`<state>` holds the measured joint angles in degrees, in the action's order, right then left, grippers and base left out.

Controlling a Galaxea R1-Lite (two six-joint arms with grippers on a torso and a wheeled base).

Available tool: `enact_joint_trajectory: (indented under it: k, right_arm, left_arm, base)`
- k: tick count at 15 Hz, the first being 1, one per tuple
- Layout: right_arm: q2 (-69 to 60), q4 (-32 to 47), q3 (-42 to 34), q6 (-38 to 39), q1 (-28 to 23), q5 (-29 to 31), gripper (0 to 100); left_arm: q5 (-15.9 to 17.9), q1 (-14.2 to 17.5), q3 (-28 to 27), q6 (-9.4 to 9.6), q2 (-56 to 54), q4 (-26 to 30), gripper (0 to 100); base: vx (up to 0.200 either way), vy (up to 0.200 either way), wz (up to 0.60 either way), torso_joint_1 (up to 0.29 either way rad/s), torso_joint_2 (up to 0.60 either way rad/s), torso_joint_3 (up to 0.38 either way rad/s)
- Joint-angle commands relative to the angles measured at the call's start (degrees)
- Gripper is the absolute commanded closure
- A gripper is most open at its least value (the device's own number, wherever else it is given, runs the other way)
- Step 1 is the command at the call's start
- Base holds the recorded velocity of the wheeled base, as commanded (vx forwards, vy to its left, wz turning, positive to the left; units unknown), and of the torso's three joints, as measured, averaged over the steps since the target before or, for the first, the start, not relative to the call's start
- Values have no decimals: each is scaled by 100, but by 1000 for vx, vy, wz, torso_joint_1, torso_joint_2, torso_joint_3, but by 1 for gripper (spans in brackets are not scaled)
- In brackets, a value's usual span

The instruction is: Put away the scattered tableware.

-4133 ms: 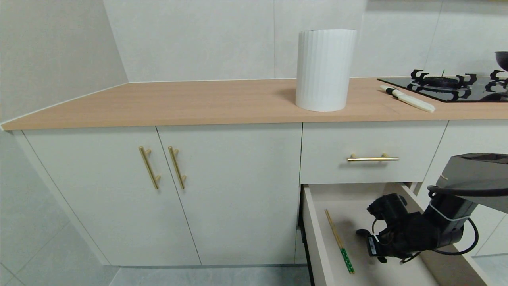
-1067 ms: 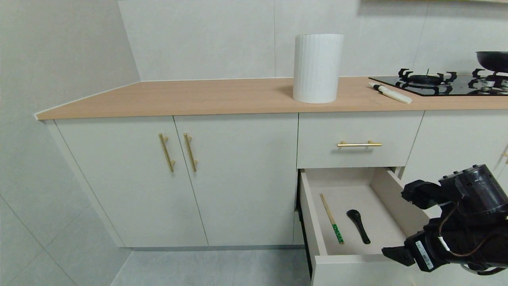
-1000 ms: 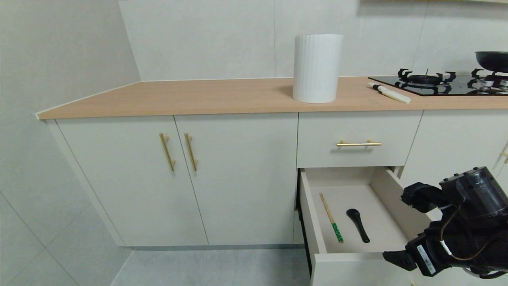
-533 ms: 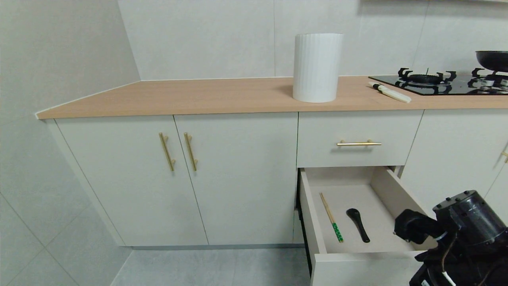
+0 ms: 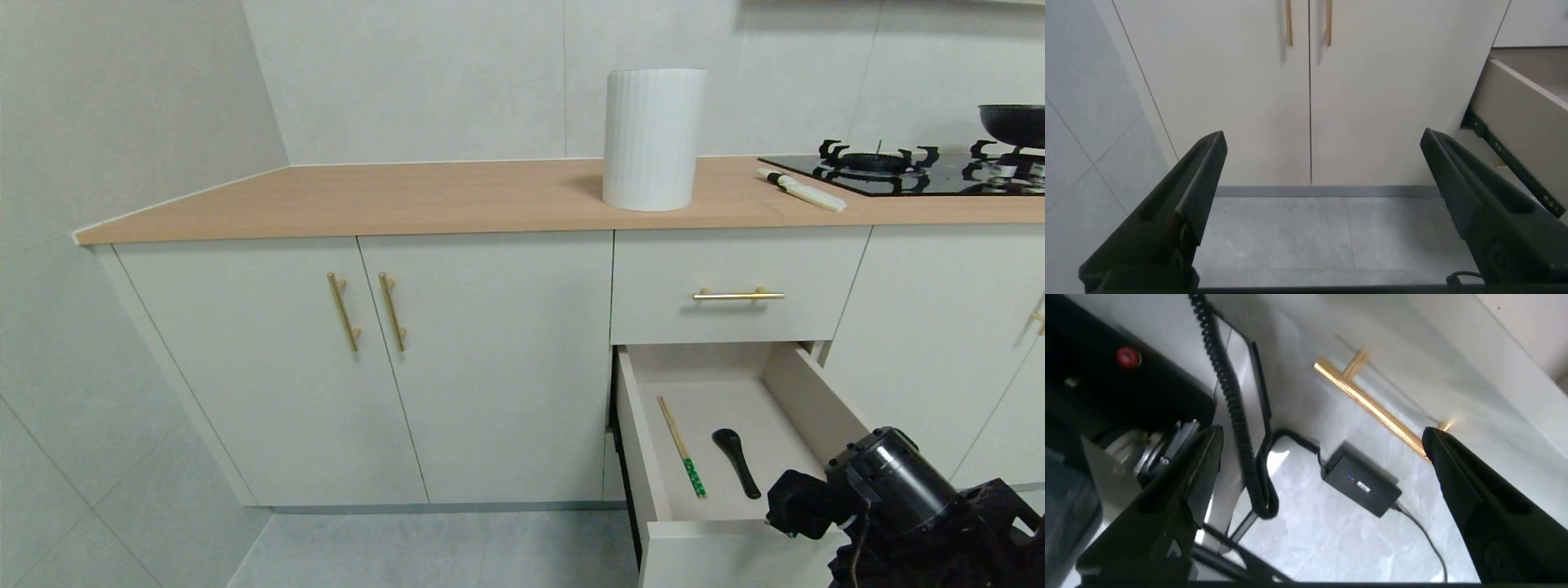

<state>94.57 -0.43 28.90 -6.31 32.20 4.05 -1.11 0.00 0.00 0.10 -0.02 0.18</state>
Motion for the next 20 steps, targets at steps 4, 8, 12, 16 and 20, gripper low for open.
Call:
enact_joint_trajectory:
  k: [4, 8, 12, 16, 20]
  right_arm:
    - [378, -133, 186, 526, -55, 439, 0]
    - [870, -133, 493, 930, -302, 914, 0]
    - [1406, -142, 1003, 1625, -513, 1283, 0]
    - [1977, -441, 1566, 2249, -838, 1608, 0]
    - [2390, -1469, 1750, 2231, -1137, 1757, 0]
  left_arm:
    - [-3, 0, 0, -1, 2, -1, 0]
    - [-3, 0, 0, -1, 2, -1, 0]
    - [-3, 0, 0, -1, 2, -1, 0]
    - [-3, 0, 0, -1, 2, -1, 0]
    - [-3, 0, 0, -1, 2, -1, 0]
  base:
    - [0, 0, 0, 0, 0, 0]
    - [0, 0, 0, 0, 0, 0]
    - [0, 0, 0, 0, 0, 0]
    - [0, 0, 0, 0, 0, 0]
    - [0, 0, 0, 0, 0, 0]
